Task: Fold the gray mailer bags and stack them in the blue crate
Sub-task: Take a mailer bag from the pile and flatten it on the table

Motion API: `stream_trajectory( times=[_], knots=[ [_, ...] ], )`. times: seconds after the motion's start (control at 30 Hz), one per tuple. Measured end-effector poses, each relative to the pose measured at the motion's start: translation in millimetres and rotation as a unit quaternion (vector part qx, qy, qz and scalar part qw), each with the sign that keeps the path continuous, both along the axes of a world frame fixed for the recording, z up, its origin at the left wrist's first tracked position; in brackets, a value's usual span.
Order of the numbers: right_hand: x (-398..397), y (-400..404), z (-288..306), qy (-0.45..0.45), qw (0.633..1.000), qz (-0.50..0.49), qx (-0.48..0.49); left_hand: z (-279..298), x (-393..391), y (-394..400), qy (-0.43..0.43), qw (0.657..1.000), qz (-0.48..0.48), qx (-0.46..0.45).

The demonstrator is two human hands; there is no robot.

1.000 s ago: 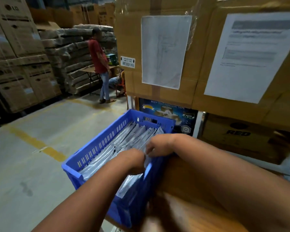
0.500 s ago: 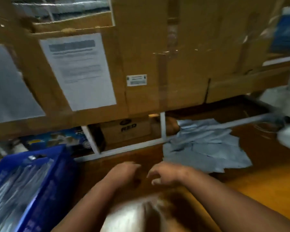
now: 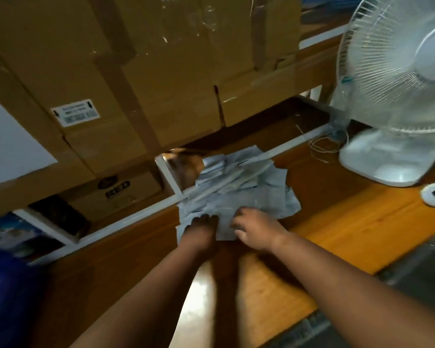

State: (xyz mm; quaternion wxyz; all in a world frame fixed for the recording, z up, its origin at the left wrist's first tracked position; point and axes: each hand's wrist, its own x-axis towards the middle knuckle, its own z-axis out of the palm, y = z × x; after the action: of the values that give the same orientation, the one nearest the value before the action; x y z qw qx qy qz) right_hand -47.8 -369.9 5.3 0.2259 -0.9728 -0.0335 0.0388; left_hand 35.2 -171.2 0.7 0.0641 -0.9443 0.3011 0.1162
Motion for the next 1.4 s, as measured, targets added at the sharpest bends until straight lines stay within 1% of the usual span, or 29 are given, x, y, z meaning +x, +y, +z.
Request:
stream_trajectory(
  times=[0.07,0.13,0.2,0.37,0.43,0.53,0.67,0.83,0.9,0.97,1.07,1.17,1.27,1.4],
  knots=[
    [4,-6,-6,-0.013,1.000,0.005,0.005,-13,11,-7,0.003,0.999,0.016,0.031],
    [10,-5,-11,-0.009,1.000,0.017,0.007,-23,20,-10,0.020,0.998,0.037,0.038],
    [16,-1,-15,-0.007,1.000,0.029,0.003,-28,24,-11,0.011,0.998,0.040,0.040],
    [22,13,-32,-0.034,0.998,0.046,-0.009,-26,18,5,0.008,1.000,0.023,-0.019],
    [21,23,-38,-0.053,0.996,0.067,-0.025,-25,8,24,0.010,0.999,0.009,-0.049],
    [16,48,-46,-0.087,0.985,0.128,-0.074,-29,-14,62,0.006,0.998,-0.010,-0.058],
    [1,101,-60,-0.076,0.965,0.219,-0.120,-49,-46,127,0.006,0.999,0.009,-0.048],
    [-23,163,-77,-0.075,0.944,0.296,-0.124,-68,-109,200,-0.084,0.991,0.020,-0.106],
    [-32,186,-84,-0.071,0.937,0.319,-0.124,-75,-131,225,-0.095,0.988,0.032,-0.119],
    [-40,207,-88,-0.054,0.934,0.333,-0.119,-82,-149,248,-0.086,0.986,0.045,-0.132],
    [-52,230,-89,-0.020,0.942,0.319,-0.098,-90,-167,278,-0.087,0.985,0.056,-0.136],
    [-62,247,-86,-0.049,0.952,0.290,-0.083,-93,-170,298,-0.093,0.983,0.039,-0.153],
    [-66,263,-86,-0.064,0.963,0.242,-0.102,-100,-166,306,-0.119,0.976,0.030,-0.179],
    [-54,284,-85,-0.035,0.974,0.180,-0.132,-101,-156,295,-0.136,0.961,0.048,-0.235]
  ],
)
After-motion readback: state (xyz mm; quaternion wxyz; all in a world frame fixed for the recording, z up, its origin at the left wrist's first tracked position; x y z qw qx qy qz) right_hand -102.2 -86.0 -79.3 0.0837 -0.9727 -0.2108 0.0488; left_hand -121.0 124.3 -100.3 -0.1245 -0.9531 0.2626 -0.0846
